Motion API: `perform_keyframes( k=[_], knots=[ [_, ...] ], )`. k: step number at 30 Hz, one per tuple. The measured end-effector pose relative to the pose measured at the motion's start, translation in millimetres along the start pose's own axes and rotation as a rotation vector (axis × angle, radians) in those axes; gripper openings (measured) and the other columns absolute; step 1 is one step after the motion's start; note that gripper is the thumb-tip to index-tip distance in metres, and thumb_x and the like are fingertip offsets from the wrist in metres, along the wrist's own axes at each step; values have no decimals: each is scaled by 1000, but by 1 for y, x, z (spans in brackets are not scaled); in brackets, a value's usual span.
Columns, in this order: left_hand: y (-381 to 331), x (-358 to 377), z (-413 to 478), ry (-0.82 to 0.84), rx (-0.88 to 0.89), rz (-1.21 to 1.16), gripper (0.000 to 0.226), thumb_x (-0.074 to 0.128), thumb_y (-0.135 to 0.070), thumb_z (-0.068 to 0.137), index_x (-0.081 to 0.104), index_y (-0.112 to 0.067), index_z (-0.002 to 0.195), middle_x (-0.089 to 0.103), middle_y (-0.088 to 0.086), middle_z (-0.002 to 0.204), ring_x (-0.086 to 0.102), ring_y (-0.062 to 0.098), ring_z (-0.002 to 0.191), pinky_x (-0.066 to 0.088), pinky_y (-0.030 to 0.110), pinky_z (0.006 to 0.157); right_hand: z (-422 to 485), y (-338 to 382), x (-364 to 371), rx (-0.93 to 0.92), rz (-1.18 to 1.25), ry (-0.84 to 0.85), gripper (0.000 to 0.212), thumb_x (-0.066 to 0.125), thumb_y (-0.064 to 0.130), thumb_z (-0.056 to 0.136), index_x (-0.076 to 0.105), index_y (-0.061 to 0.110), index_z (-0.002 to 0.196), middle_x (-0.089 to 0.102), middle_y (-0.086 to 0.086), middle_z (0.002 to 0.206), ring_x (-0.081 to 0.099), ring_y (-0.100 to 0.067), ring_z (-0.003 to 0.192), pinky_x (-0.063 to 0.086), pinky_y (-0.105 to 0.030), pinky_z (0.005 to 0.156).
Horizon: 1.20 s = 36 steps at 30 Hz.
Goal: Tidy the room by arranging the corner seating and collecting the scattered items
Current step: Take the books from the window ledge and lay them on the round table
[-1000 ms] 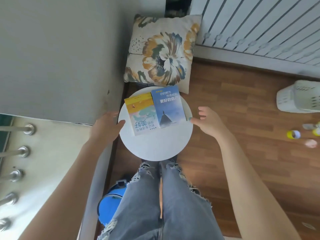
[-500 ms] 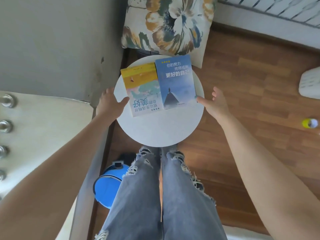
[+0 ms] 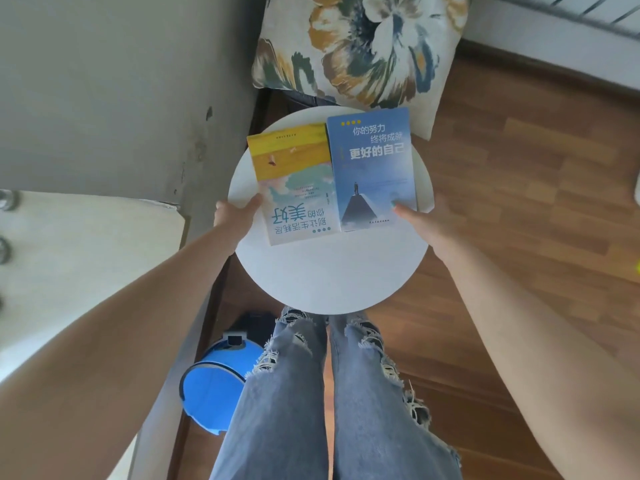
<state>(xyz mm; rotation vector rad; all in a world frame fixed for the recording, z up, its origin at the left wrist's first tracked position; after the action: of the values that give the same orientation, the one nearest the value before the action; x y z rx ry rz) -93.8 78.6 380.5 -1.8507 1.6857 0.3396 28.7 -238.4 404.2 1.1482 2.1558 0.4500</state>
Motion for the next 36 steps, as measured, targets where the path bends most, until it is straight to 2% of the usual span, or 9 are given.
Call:
perform_keyframes(
  k=[4,7,11,14,19,22,26,28,36],
  knots=[
    [0,5,11,60,-96,-131,102,58,-70,76,19,-8,146,42,10,139,42,30,127,37,46,104,12,-2,2,-37,31,45,33,84,32,74,64,33,100,69,15,95,65,1,86,50,-19,67],
    [1,8,18,73,-109,-162,105,59,-77,68,21,-11,140,43,9,137,45,30,123,40,50,102,15,-7,1,-38,53,41,41,85,35,71,66,27,106,71,11,98,66,1,85,51,-16,66],
    [0,4,27,40,-80,-149,105,60,-79,65,25,-11,137,43,7,136,45,27,121,40,47,102,13,-21,11,-42,110,44,35,83,20,76,68,18,108,71,6,98,66,5,80,51,-8,59],
    [-4,-6,36,20,-37,-152,106,64,-73,69,23,-7,141,41,6,139,42,26,126,38,40,99,9,-28,24,-8,143,16,49,87,26,71,67,14,114,72,3,101,69,-5,87,55,-17,68],
    [-4,-24,50,10,15,-166,108,66,-71,68,25,-6,143,44,6,139,44,26,125,39,43,101,5,-36,48,51,161,20,77,91,49,55,64,11,116,72,0,104,70,-12,92,58,-30,79],
    [0,-23,52,5,7,-162,106,65,-72,69,24,-7,142,41,7,140,42,26,126,37,45,103,7,-33,50,-11,139,7,56,89,39,64,68,14,109,73,0,102,70,-13,92,58,-32,81],
    [6,-23,49,5,-71,-175,112,59,-84,58,25,-14,138,39,3,139,41,25,126,36,47,105,12,-13,48,-83,100,28,35,84,26,74,67,21,104,71,8,94,66,1,82,51,-12,63],
    [9,-26,51,10,-92,-193,115,58,-88,53,25,-17,137,41,4,137,43,27,125,39,50,104,16,-6,49,-96,93,45,28,83,23,76,66,23,100,68,11,89,65,1,78,48,-10,59],
    [5,-26,55,18,-104,-125,112,56,-83,63,20,-12,143,35,6,144,38,27,131,35,48,106,19,-4,47,-86,97,113,37,80,19,80,63,18,114,68,7,99,64,1,84,48,-11,65]
  ],
)
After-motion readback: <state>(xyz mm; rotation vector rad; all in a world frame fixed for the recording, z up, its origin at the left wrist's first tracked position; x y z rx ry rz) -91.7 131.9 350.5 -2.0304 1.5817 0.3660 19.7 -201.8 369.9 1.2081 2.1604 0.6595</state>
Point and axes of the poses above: each hand's wrist, its own z-axis towards the middle knuckle, its own x-axis out of the palm, y = z × x, the point moved 1 cm from there along z, towards the middle knuckle
